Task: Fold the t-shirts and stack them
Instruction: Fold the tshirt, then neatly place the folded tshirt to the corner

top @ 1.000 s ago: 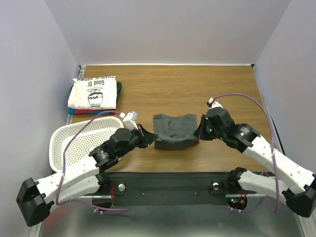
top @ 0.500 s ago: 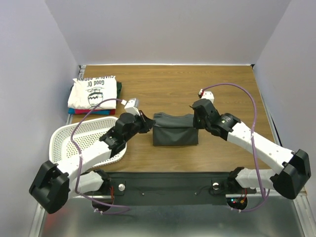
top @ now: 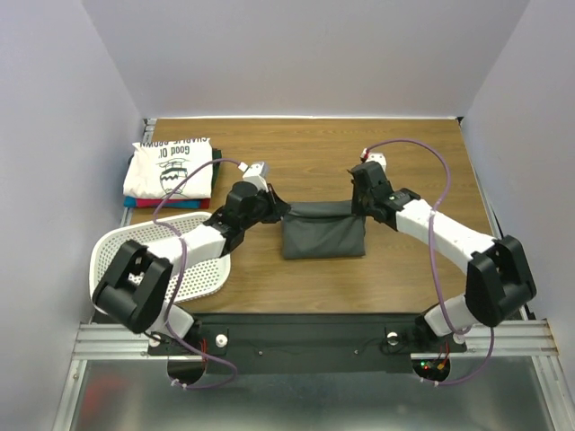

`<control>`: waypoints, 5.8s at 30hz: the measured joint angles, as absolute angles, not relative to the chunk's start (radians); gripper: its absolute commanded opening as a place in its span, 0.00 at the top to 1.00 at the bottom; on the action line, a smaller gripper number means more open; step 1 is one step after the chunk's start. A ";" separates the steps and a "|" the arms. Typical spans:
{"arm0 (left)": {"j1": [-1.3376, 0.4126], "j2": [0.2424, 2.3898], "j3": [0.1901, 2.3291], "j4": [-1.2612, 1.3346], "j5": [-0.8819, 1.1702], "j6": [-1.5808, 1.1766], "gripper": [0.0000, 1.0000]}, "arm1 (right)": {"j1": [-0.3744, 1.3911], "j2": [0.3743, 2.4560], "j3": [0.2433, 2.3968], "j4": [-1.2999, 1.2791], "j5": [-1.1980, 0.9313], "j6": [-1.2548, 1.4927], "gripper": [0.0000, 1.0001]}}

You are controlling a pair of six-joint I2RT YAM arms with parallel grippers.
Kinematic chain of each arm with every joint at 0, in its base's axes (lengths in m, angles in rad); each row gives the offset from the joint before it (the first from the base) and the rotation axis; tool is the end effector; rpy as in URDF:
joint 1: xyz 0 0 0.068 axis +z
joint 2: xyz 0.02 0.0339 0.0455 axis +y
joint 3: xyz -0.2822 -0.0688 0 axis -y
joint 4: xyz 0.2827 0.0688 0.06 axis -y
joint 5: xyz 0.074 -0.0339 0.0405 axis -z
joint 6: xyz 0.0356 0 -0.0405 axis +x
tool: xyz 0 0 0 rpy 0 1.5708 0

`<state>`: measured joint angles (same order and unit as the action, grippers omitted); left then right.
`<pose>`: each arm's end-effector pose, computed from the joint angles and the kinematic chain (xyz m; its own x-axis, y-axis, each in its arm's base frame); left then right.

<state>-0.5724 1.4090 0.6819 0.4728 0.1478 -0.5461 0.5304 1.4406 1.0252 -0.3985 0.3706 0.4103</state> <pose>0.2757 -0.1839 0.2215 -0.5212 -0.2753 -0.8078 0.4504 0.7153 -0.5343 0.2997 0.1608 0.2562 -0.6776 0.0337 -0.7347 0.0145 0.9994 0.0325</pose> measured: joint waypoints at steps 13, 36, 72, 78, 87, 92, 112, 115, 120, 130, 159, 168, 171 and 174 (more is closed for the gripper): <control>-0.494 1.675 0.776 0.535 0.197 -0.536 0.77 | 0.461 1.686 1.119 -0.279 0.284 0.354 0.92; -0.482 1.405 0.760 0.428 0.139 -0.549 0.09 | 0.439 1.386 1.092 -0.255 0.142 0.329 0.44; -0.482 1.598 0.585 0.574 0.322 -0.675 0.09 | 0.439 1.628 0.900 -0.197 0.060 0.382 0.76; -0.510 1.657 0.596 0.666 0.342 -0.708 0.09 | 0.439 1.628 0.900 -0.196 0.059 0.384 0.79; -0.601 1.764 0.682 0.731 0.336 -0.754 0.09 | 0.439 1.628 0.900 -0.194 0.056 0.385 0.80; -0.623 1.798 0.720 0.737 0.325 -0.770 0.09 | 0.439 1.628 0.899 -0.194 0.051 0.385 0.80; -0.687 1.913 0.869 0.628 0.207 -0.756 0.87 | 0.439 1.622 0.867 -0.161 0.024 0.385 0.81; -0.688 1.933 0.922 0.584 0.186 -0.733 1.00 | 0.439 1.613 0.852 -0.149 0.022 0.386 0.81; -0.694 1.934 0.999 0.462 0.123 -0.651 1.00 | 0.439 1.579 0.831 -0.150 0.022 0.386 0.75; -0.640 1.847 1.156 0.055 -0.029 -0.327 1.00 | 0.439 1.457 0.830 -0.159 0.037 0.371 0.20; -0.256 1.707 1.598 -0.365 0.021 0.242 1.00 | 0.439 1.345 0.830 -0.176 -0.035 0.331 0.16; -0.064 1.667 1.610 -0.457 0.136 0.277 1.00 | 0.439 1.342 0.830 -0.176 -0.056 0.332 0.16; -0.002 1.667 1.633 -0.491 0.181 0.282 1.00 | 0.439 1.342 0.830 -0.176 -0.064 0.332 0.16; 0.047 1.667 1.653 -0.513 0.211 0.287 1.00 | 0.439 1.342 0.830 -0.176 -0.072 0.332 0.16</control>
<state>0.0471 1.6669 1.6527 -0.5133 0.2111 0.2871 0.4385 1.3422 0.8295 -0.1757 -0.0719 0.3317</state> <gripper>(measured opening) 0.088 0.841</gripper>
